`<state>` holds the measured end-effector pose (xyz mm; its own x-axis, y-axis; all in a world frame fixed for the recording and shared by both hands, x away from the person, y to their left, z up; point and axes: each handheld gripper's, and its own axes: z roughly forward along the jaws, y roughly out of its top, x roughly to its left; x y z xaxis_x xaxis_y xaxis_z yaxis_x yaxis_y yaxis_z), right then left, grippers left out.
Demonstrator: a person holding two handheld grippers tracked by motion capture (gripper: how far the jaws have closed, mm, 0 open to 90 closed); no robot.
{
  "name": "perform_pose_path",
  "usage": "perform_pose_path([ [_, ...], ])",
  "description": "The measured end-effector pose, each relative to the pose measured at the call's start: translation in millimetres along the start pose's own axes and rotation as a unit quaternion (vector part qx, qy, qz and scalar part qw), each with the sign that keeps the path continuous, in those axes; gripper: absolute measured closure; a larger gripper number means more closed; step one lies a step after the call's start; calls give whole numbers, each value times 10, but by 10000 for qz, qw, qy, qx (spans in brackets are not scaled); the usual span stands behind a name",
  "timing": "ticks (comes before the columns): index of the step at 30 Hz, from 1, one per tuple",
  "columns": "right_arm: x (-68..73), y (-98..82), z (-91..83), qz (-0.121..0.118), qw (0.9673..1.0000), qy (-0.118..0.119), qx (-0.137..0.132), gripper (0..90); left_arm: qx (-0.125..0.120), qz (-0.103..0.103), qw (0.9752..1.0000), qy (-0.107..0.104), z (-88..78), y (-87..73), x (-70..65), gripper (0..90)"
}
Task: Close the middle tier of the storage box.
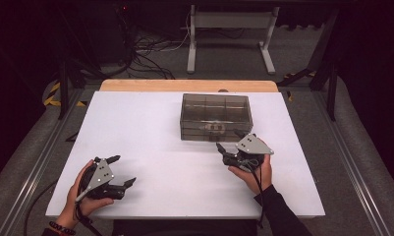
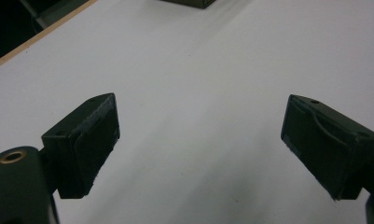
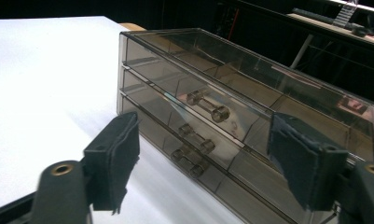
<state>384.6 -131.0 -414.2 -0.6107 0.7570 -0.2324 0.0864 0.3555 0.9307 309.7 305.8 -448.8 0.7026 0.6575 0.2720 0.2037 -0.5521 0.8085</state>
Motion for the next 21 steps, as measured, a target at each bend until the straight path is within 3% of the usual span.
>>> perform_pose_path([
  [8,39,-6,-41,-39,10000,7,-1,140,-9,-8,10000,-8,0,-1,-2,126],
  [21,59,-49,-167,-37,10000,7,6,122,-26,-18,10000,-16,-3,-1,2,124],
])
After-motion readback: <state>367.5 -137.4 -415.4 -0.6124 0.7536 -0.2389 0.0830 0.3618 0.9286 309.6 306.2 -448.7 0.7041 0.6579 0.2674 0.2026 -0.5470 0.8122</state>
